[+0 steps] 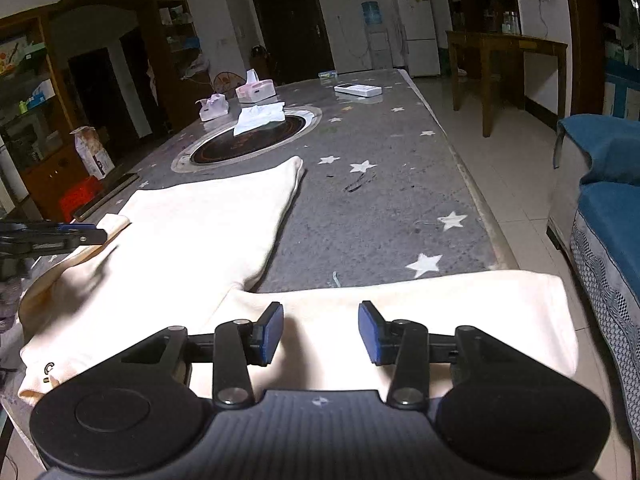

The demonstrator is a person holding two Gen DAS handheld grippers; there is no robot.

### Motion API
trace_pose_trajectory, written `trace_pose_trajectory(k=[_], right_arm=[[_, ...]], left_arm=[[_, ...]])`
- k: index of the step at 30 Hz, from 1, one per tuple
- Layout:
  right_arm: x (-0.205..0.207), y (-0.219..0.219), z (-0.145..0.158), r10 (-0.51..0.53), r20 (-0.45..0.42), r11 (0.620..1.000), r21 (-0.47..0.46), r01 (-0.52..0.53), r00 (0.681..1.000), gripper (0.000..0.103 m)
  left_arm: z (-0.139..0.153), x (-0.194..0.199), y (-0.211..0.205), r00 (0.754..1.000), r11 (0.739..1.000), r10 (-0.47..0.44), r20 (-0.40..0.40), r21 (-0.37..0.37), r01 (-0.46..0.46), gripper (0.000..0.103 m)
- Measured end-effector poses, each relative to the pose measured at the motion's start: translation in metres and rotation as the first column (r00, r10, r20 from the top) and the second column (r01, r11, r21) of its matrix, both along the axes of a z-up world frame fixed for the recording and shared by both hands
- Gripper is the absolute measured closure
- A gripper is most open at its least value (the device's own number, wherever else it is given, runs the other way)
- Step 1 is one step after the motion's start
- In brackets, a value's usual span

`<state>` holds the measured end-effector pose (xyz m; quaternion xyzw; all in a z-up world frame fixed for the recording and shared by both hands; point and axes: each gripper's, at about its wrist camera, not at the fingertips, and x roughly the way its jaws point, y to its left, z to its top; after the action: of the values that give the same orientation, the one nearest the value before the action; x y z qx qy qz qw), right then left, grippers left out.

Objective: Fold clothes

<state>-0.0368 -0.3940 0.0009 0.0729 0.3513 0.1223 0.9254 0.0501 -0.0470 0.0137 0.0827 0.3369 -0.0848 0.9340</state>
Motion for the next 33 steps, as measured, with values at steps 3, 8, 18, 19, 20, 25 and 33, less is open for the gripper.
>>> trace_pose_trajectory(k=[3, 8, 18, 19, 20, 25, 33], right_arm=[[0.002, 0.001, -0.001, 0.002, 0.000, 1.000, 0.000, -0.002, 1.000, 0.058], [0.003, 0.003, -0.001, 0.004, -0.001, 1.000, -0.004, -0.004, 1.000, 0.055], [0.004, 0.006, -0.001, 0.003, -0.001, 1.000, -0.023, -0.003, 1.000, 0.052], [0.004, 0.007, -0.001, 0.003, -0.001, 1.000, -0.025, -0.003, 1.000, 0.052], [0.004, 0.007, -0.001, 0.003, -0.001, 1.000, -0.028, -0.003, 1.000, 0.052], [0.004, 0.009, 0.000, 0.003, -0.005, 0.999, -0.041, -0.004, 1.000, 0.051], [0.006, 0.016, 0.000, 0.018, -0.010, 0.997, -0.077, -0.019, 1.000, 0.044]], left_arm=[[-0.008, 0.011, 0.003, 0.999, 0.999, 0.033, -0.026, -0.003, -0.033, 0.074], [-0.001, 0.011, 0.018, 0.999, 0.998, 0.030, -0.026, -0.061, -0.031, 0.099], [0.049, -0.041, 0.113, 0.970, 0.936, 0.219, 0.110, -0.306, -0.177, 0.101], [0.053, -0.049, 0.123, 0.962, 0.926, 0.241, 0.125, -0.326, -0.190, 0.101], [0.057, -0.057, 0.133, 0.955, 0.916, 0.264, 0.139, -0.346, -0.203, 0.101], [0.058, -0.100, 0.175, 0.912, 0.870, 0.371, 0.174, -0.408, -0.276, 0.101], [0.010, -0.139, 0.217, 0.867, 0.818, 0.496, 0.055, -0.364, -0.445, 0.100]])
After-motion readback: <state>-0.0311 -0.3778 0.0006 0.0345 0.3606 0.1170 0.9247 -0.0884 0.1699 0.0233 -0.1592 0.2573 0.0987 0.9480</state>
